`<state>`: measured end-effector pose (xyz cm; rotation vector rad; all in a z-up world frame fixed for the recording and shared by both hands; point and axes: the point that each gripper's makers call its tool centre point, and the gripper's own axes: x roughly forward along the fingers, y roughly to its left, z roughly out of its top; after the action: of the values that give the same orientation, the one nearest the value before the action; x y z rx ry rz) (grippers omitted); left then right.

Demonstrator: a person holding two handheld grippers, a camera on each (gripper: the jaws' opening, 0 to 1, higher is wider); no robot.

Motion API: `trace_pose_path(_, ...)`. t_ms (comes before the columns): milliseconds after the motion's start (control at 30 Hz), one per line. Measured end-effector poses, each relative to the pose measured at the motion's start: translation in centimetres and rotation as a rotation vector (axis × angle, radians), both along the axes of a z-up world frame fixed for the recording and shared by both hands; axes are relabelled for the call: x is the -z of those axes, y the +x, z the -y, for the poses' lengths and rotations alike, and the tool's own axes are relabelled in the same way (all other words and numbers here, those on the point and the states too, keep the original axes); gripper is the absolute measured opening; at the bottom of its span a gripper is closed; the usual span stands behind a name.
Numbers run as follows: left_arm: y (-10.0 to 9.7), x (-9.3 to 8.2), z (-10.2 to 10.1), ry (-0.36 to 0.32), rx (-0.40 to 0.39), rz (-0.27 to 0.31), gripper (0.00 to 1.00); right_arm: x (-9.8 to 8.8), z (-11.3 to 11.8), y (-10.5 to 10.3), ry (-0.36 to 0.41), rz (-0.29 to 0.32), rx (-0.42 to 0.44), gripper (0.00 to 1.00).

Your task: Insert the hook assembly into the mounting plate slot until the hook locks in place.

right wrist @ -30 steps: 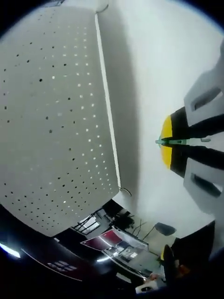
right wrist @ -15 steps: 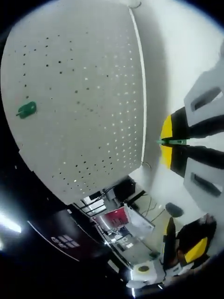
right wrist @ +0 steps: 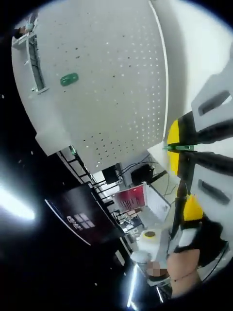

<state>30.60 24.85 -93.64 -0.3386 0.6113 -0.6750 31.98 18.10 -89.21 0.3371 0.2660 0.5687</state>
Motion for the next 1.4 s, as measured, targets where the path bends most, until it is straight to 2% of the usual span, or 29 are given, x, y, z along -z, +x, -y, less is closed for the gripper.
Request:
trace_pose_path(300, 0.2, -1.8, 2.4, -0.103, 0.031, 0.001, 0.55, -1.7, -1.6, -1.1, 0.034, 0.045, -0.029, 0.0)
trace_pose_path(433, 0.1, -2.2, 2.9, -0.139, 0.04, 0.001, 0.43, -2.4, -2.5, -1.6, 0.018, 0.079, -0.048, 0.0)
trace_pose_path(533, 0.1, -2.6, 2.7, -0.166, 0.034, 0.013, 0.32, -2.8, -3.0, -1.7, 0.022, 0.094, -0.051, 0.0)
trace_pose_path(700, -0.2, -3.0, 2.9, -0.181, 0.049, 0.011, 0.2, -3.3, -3.6, -2.0, 0.037, 0.112, -0.058, 0.0)
trace_pose_path(800, -0.2, -3.9, 3.0, -0.236, 0.045, 0.015, 0.13, -3.7, -3.8, -2.1, 0.036, 0.126, -0.057, 0.0)
trace_pose_path(967, -0.4, -4.3, 3.4, -0.275, 0.06, -0.003, 0.05, -4.1, -4.1, -2.3, 0.028, 0.146, -0.054, 0.0)
trace_pose_path(1300, -0.7, -4.6, 3.3, -0.307, 0.054, -0.016, 0.02, -4.4, -4.2, -2.7, 0.004, 0.167, -0.061, 0.0)
trace_pose_path(1400, -0.7, -4.8, 3.3, -0.299, 0.052, -0.005, 0.01, -4.6, -4.4, -2.8, -0.01, 0.173, -0.066, 0.0)
